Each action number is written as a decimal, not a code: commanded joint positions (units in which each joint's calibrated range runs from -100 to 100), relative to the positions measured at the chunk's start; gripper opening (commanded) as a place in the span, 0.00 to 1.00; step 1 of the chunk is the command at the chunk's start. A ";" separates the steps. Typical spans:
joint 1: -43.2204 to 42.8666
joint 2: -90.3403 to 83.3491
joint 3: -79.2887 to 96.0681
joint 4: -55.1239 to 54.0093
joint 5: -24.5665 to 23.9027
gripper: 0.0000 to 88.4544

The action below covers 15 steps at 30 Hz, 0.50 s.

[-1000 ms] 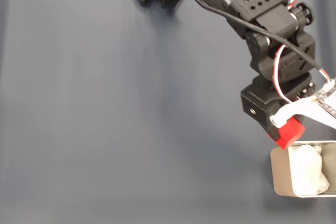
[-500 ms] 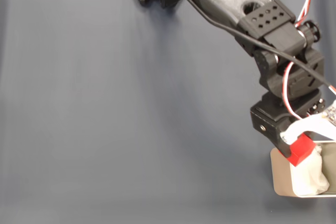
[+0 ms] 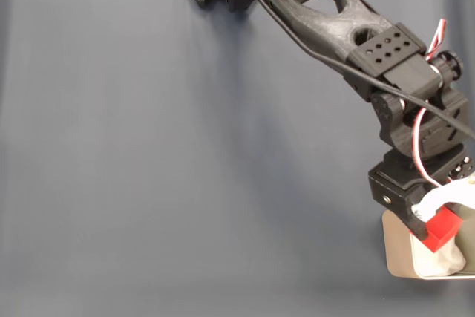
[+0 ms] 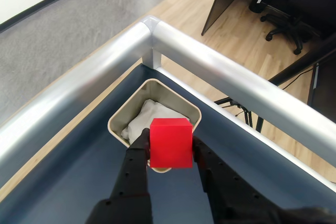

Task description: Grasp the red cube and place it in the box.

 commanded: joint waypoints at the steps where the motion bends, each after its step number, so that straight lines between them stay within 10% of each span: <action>1: -0.83 0.31 -3.99 -0.95 -0.05 0.00; 15: -1.68 4.99 -6.81 -5.38 -0.93 0.00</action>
